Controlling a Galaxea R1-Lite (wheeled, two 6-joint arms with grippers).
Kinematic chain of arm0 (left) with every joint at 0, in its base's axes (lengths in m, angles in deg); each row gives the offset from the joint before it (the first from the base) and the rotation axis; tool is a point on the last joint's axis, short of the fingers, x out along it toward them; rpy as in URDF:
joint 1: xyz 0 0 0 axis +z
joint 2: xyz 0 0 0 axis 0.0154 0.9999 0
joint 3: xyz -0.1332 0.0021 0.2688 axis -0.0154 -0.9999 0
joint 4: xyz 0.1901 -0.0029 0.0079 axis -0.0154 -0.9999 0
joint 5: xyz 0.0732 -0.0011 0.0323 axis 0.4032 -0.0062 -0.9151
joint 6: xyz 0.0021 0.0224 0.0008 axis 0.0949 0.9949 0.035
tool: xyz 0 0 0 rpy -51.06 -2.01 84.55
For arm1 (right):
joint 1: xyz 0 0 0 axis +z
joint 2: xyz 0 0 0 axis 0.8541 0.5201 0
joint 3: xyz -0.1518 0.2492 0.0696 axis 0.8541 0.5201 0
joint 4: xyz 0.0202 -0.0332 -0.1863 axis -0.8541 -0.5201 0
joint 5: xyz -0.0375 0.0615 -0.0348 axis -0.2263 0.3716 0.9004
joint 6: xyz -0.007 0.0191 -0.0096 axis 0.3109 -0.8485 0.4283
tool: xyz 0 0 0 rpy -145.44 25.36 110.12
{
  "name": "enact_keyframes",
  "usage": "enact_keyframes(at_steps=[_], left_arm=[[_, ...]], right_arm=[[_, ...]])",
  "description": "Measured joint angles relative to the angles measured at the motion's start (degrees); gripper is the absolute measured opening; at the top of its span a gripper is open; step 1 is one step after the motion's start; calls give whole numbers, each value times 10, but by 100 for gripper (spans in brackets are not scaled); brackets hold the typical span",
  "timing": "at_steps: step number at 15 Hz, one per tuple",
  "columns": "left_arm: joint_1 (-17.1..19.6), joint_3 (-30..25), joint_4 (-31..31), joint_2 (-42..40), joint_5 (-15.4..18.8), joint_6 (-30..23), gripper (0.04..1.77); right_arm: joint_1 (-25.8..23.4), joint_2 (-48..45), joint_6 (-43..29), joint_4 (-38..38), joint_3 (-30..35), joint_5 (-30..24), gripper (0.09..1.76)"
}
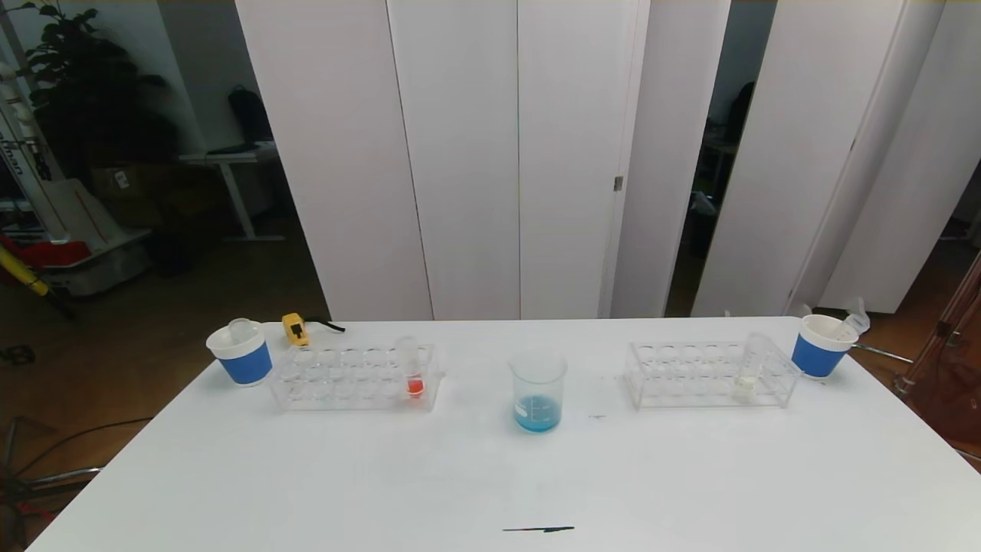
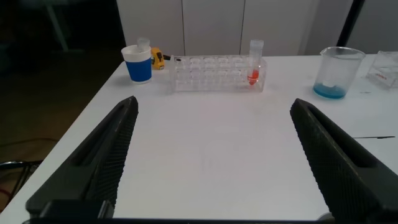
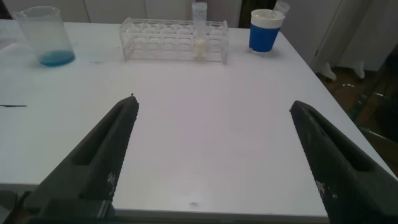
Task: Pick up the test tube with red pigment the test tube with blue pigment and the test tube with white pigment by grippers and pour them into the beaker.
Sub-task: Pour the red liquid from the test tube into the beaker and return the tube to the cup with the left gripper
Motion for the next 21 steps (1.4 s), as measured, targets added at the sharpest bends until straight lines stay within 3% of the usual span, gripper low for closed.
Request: enact_keyframes(at_steps=[3, 8, 18, 21], left_arm=[[0, 84, -35, 23, 2, 0, 175], [-3, 216, -30, 154, -5, -1, 175], [-10, 355, 135, 492, -4, -6, 175], [-19, 378, 223, 601, -5, -19, 175]], right_arm=[[0, 0, 0, 0, 0, 0, 175], [0, 0, 0, 0, 0, 0, 175], [0, 0, 0, 0, 0, 0, 175], [0, 0, 0, 0, 0, 0, 175]])
